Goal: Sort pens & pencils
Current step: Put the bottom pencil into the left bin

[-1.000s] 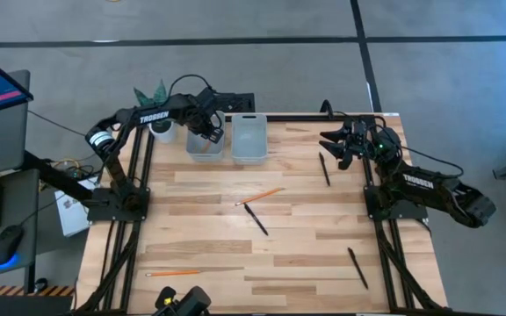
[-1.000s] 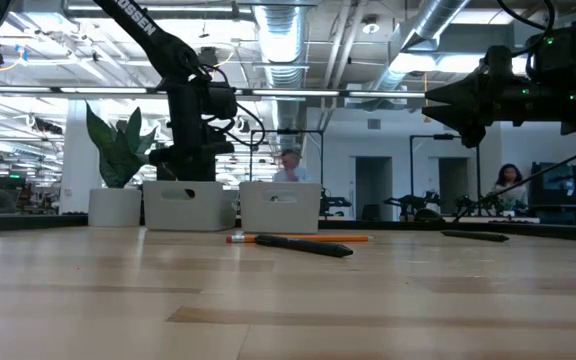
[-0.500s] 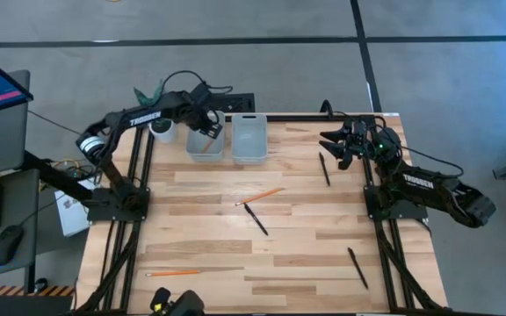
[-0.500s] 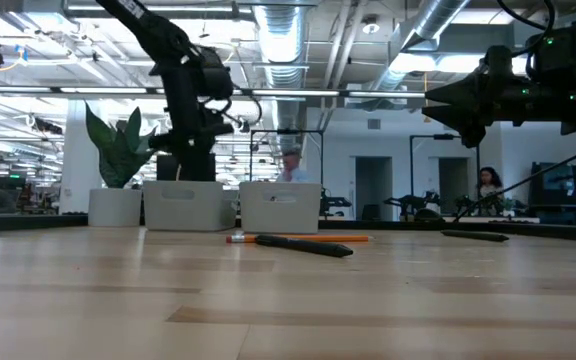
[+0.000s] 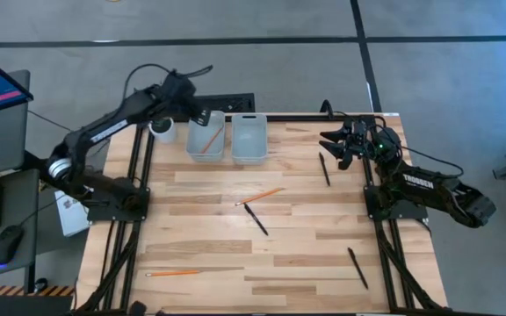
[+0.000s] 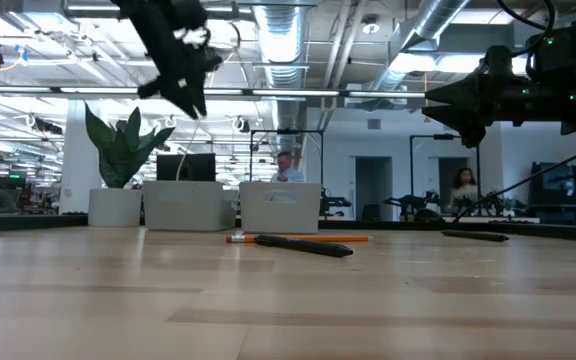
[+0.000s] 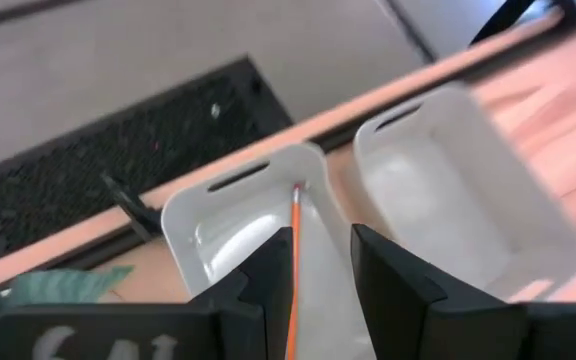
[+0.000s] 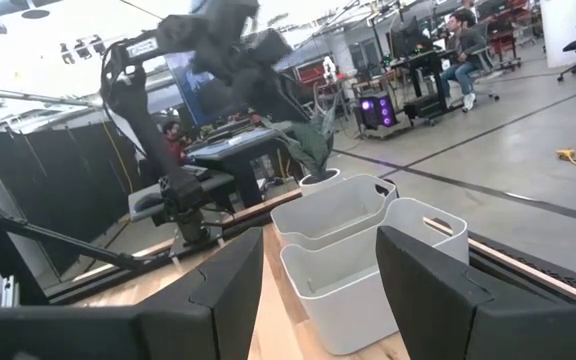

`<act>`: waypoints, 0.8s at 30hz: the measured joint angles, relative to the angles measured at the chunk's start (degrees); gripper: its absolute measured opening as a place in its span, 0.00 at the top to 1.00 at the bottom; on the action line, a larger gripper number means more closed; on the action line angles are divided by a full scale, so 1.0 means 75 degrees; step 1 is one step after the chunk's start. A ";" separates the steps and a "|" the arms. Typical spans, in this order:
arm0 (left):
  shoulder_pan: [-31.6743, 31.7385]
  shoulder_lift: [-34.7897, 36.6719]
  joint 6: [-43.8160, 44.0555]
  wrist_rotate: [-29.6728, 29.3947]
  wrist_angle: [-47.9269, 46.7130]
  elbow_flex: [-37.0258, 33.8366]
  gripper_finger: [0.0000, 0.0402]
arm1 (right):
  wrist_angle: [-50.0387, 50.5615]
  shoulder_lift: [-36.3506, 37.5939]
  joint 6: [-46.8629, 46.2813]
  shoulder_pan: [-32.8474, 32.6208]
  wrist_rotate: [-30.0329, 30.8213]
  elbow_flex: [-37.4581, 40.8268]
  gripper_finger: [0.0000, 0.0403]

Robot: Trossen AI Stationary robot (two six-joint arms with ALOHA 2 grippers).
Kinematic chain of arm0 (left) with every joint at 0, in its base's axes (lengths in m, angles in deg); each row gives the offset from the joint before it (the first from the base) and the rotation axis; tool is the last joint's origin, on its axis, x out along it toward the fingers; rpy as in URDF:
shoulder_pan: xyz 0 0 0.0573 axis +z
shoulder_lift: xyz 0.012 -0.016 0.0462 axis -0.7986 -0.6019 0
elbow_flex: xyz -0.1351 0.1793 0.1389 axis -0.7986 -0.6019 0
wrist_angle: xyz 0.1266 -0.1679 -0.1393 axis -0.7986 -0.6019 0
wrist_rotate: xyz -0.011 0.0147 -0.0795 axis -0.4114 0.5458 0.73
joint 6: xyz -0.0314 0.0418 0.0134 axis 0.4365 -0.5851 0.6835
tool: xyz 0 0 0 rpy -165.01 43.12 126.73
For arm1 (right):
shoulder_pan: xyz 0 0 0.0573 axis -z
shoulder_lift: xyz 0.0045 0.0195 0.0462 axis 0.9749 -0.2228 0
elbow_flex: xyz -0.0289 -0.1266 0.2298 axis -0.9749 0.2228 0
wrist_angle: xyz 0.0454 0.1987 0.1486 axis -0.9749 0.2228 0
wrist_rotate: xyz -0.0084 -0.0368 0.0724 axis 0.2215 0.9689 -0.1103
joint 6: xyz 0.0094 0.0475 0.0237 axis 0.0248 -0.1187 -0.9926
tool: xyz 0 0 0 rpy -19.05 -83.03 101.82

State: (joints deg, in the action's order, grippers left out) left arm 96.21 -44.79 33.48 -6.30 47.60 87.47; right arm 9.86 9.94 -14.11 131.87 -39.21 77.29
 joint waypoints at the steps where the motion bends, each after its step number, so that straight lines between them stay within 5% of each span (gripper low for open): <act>1: -0.0050 0.0181 0.0102 -0.0033 0.0001 0.0000 0.77 | 0.0002 -0.0001 0.0000 0.0000 -0.0001 0.0000 0.46; 12: -0.1181 0.1759 0.0928 -0.0383 -0.0012 0.0003 0.77 | 0.0000 0.0000 0.0003 0.0000 -0.0001 0.0000 0.46; 24: -0.3484 0.2080 0.1146 -0.0867 -0.0112 0.0003 0.77 | 0.0000 0.0000 -0.0050 0.0000 -0.0004 0.0000 0.46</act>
State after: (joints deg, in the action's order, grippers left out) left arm 70.09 -29.20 42.08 -12.81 46.77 87.49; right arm 9.86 9.94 -14.49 131.87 -39.25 77.29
